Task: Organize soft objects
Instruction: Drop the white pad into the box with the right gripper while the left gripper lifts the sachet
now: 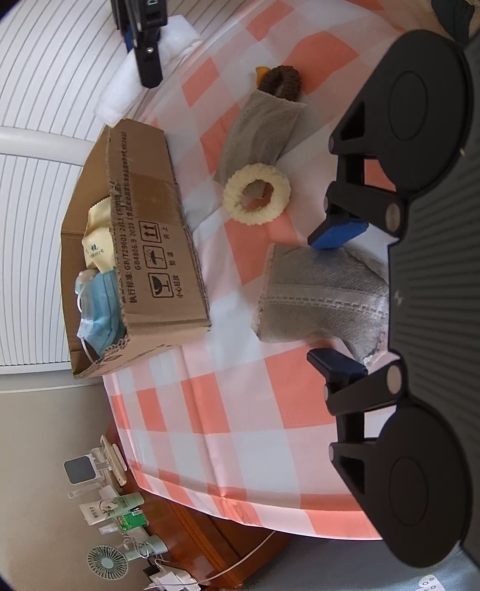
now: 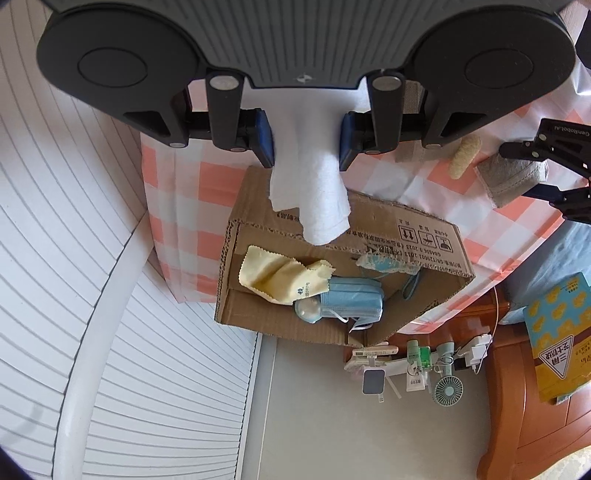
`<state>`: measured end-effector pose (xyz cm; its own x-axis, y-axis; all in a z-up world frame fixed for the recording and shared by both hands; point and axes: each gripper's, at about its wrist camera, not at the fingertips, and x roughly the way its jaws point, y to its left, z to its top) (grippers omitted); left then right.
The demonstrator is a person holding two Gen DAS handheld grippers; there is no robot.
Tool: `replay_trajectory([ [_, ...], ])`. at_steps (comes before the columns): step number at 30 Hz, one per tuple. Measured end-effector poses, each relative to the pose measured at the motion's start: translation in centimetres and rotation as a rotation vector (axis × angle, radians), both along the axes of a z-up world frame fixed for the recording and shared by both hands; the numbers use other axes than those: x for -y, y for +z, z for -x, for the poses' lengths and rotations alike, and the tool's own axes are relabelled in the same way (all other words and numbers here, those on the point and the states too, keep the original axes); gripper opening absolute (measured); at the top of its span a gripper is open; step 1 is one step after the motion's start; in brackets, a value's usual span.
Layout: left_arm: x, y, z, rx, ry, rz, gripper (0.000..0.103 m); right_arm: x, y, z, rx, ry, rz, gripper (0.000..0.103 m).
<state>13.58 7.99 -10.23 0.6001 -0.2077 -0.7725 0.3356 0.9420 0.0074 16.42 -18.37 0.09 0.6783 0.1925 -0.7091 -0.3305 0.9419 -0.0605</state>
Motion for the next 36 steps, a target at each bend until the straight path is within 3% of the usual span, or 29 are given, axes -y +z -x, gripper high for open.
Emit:
replay_trajectory([
  [10,0.2,0.0,0.2,-0.006,-0.008,0.013,0.057,-0.7,3.3,-5.4,0.083,0.012,0.011,0.040],
  [17,-0.1,0.4,-0.1,-0.007,0.013,0.032,0.028,-1.8,4.7,-8.3,0.114,0.027,0.020,0.040],
  [25,-0.5,1.6,-0.2,0.007,0.023,0.036,0.026,-2.5,4.3,-9.3,0.113,0.034,0.038,0.042],
  [30,-0.5,3.1,-0.1,0.028,0.012,0.039,0.026,-2.3,3.7,-10.9,0.096,0.018,0.021,0.071],
  [32,-0.4,3.7,-0.1,0.041,0.002,0.031,0.026,-2.0,3.5,-11.0,0.087,0.009,0.002,0.091],
  [36,0.0,4.8,-0.3,0.059,-0.018,0.021,0.026,-1.6,3.3,-10.5,0.088,0.014,-0.032,0.099],
])
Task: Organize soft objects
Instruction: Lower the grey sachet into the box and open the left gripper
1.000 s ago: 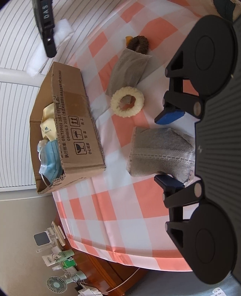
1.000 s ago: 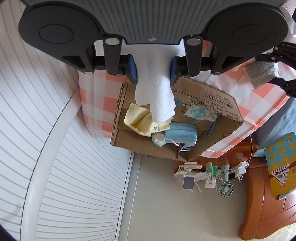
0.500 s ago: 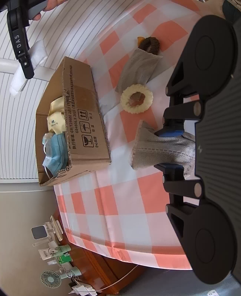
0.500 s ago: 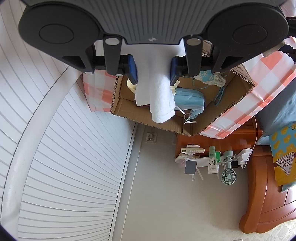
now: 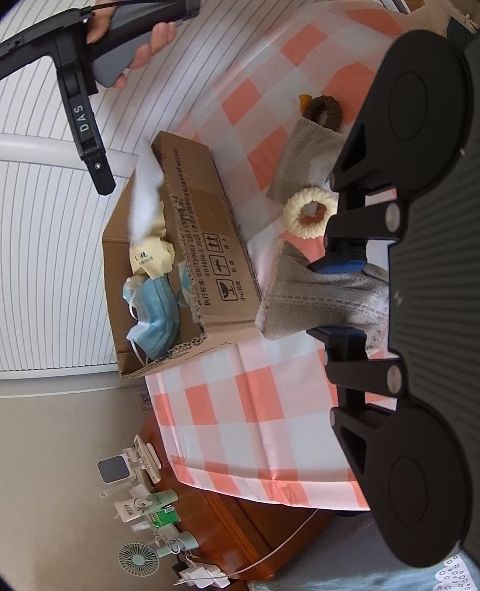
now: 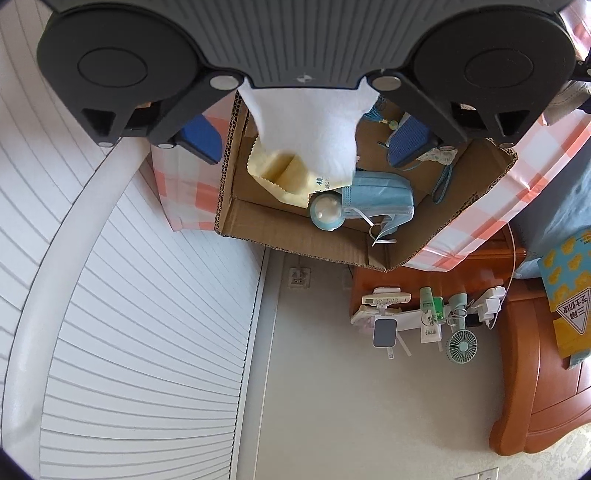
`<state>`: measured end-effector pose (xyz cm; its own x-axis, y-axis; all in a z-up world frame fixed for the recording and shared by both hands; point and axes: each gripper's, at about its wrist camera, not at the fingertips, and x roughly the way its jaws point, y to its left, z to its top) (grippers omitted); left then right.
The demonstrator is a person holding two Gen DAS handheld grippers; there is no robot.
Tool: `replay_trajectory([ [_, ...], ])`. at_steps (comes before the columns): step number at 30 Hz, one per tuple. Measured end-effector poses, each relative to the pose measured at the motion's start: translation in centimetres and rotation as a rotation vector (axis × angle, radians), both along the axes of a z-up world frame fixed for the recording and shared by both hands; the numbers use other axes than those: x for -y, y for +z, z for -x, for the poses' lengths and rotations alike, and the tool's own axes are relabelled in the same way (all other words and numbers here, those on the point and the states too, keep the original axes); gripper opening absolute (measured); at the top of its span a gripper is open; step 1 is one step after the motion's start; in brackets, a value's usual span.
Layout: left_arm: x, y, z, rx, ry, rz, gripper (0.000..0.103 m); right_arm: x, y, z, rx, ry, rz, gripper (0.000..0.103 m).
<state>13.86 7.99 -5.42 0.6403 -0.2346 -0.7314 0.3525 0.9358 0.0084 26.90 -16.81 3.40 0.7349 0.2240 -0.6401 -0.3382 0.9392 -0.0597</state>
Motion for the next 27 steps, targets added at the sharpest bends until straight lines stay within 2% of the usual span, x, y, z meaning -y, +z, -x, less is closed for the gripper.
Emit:
replay_trajectory([
  [13,2.0,3.7,-2.9,0.032,-0.085,0.005,0.026,1.2,-1.6,2.1,-0.061,-0.044,-0.013,0.103],
  [22,5.4,6.0,-8.8,0.074,-0.129,-0.022,0.026,1.8,-3.2,5.3,-0.093,-0.118,0.022,0.103],
  [27,6.9,5.8,-13.0,0.065,-0.090,-0.006,0.026,2.3,-3.3,6.5,-0.093,-0.145,0.012,0.103],
])
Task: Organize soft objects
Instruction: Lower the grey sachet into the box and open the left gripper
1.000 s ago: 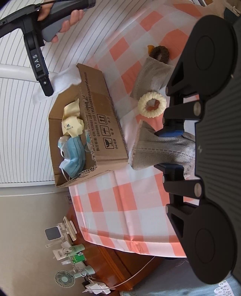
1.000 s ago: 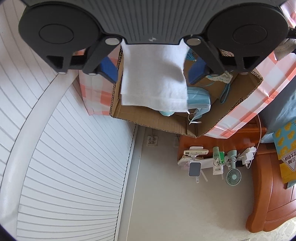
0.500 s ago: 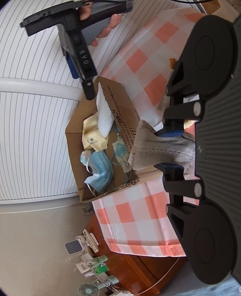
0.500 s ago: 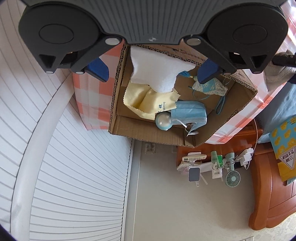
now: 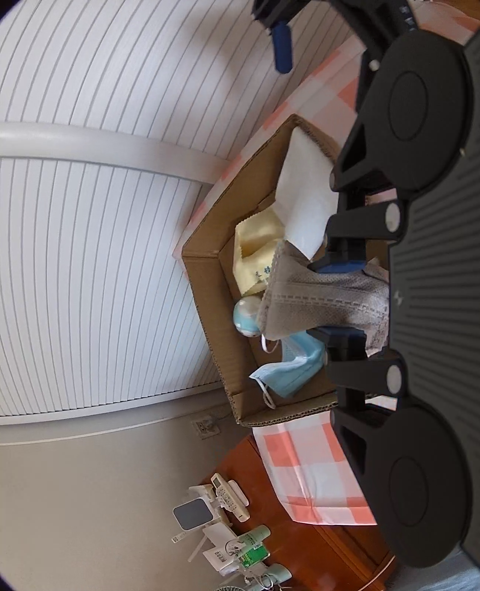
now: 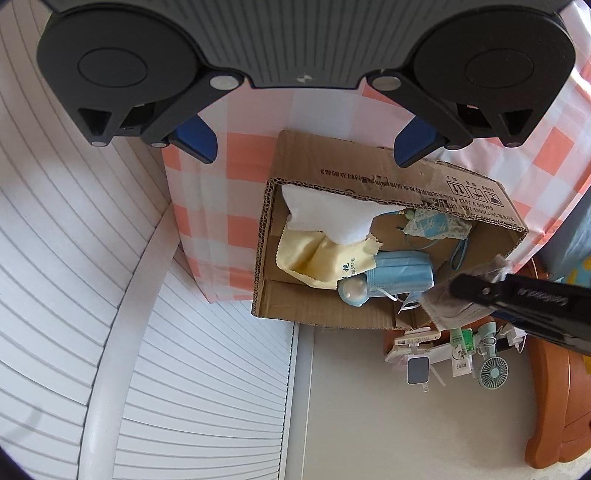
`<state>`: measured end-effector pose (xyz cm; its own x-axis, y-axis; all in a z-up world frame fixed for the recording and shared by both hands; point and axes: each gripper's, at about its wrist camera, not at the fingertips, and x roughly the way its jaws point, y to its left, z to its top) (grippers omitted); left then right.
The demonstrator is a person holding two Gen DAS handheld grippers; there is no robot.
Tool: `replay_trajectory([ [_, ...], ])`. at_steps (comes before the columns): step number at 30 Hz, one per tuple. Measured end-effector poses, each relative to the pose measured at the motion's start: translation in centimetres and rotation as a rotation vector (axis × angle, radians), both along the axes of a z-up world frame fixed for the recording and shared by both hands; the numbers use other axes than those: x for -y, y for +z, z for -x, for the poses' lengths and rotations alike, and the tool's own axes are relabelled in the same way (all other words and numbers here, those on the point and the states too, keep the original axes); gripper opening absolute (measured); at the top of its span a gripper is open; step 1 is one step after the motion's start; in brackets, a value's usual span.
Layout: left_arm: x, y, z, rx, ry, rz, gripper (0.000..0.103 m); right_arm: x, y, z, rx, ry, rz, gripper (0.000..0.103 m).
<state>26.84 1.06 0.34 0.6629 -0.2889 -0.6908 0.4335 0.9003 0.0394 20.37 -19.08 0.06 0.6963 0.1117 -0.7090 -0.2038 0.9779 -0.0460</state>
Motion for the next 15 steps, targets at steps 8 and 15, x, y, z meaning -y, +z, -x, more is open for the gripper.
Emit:
replay_trajectory([
  [8,1.1,-1.2,-2.8,-0.008,0.110,-0.001,0.102,0.1,0.3,0.8,0.006,-0.012,-0.027,0.103],
  [15,0.0,-0.6,-0.2,0.035,0.128,-0.026,0.102,-0.4,0.2,2.0,0.007,0.004,-0.012,0.103],
])
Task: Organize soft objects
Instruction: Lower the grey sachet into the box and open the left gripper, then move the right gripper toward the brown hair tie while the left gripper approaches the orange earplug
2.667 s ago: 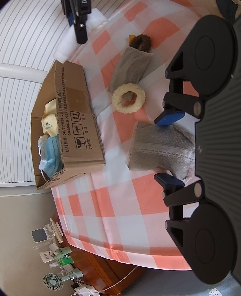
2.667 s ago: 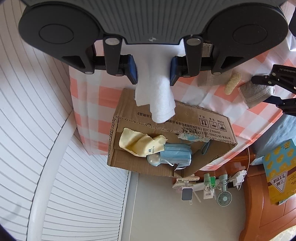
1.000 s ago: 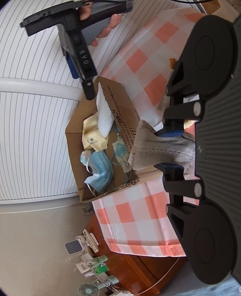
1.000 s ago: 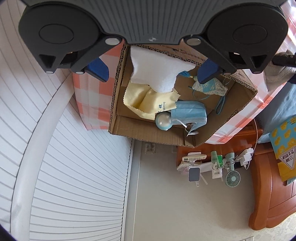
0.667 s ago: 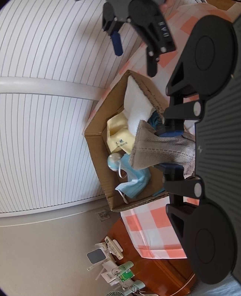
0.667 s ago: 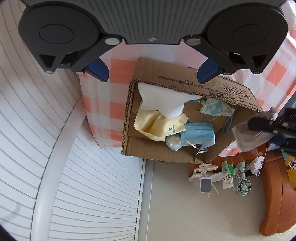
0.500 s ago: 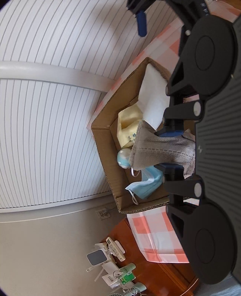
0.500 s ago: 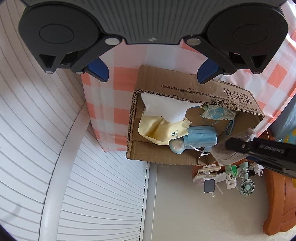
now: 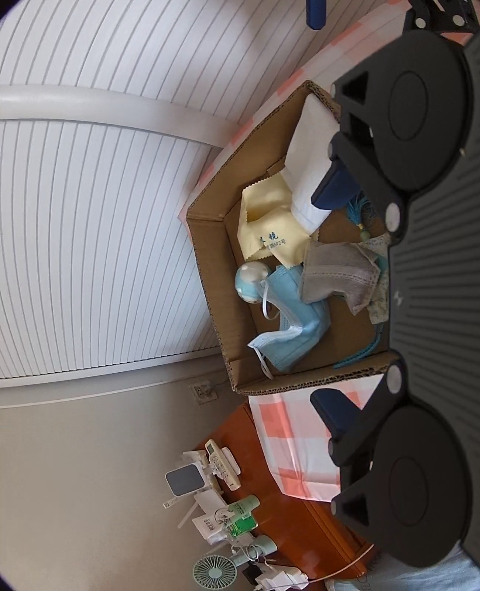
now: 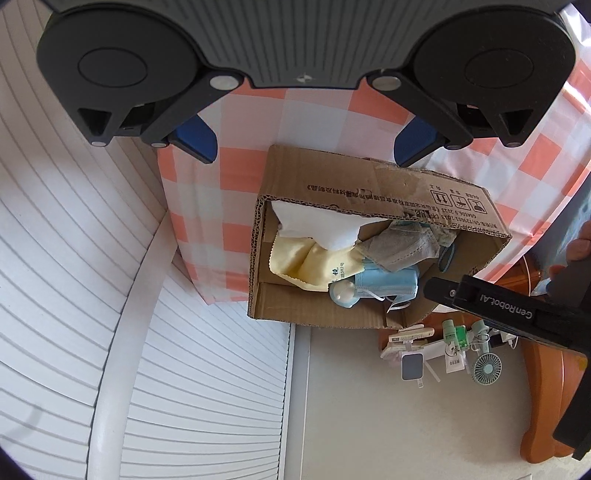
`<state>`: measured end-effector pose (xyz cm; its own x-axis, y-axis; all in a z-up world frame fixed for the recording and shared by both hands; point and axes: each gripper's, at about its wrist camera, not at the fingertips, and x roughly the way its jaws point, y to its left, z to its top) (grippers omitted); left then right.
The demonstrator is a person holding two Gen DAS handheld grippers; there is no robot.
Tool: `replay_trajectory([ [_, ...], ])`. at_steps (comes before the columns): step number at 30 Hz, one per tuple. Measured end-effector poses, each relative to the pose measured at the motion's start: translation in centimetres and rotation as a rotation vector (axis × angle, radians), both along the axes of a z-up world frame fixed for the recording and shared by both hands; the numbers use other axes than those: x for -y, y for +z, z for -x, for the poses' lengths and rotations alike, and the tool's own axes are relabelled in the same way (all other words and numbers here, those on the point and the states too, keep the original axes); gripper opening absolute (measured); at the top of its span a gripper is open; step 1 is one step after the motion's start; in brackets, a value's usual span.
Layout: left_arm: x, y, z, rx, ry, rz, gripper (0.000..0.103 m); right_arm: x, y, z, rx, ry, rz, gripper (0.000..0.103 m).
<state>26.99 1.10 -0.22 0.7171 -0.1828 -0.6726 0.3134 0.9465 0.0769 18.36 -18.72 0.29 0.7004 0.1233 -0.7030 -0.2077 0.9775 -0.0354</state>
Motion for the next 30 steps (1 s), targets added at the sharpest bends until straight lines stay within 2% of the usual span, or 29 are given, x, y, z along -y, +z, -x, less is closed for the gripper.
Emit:
replay_trajectory([
  [8,-1.8,0.9,5.2,0.028,0.038,-0.033,0.102,0.5,-0.8,2.1,-0.019,-0.010,-0.016,0.103],
  [18,-2.8,-0.7,12.0,0.020,0.112,-0.033,0.102,0.1,-4.1,5.5,-0.106,0.024,-0.021,0.103],
  [23,-2.6,-1.7,13.9,0.025,0.147,-0.056,0.102,-1.0,-4.9,6.7,-0.122,0.078,-0.010,0.103],
  [27,-2.8,-2.6,14.6,-0.001,0.153,-0.026,0.102,-1.9,-5.7,7.3,-0.138,0.109,-0.008,0.103],
  [30,-2.7,-3.0,14.8,-0.013,0.152,-0.031,0.102,-2.3,-6.4,7.3,-0.157,0.118,-0.024,0.103],
])
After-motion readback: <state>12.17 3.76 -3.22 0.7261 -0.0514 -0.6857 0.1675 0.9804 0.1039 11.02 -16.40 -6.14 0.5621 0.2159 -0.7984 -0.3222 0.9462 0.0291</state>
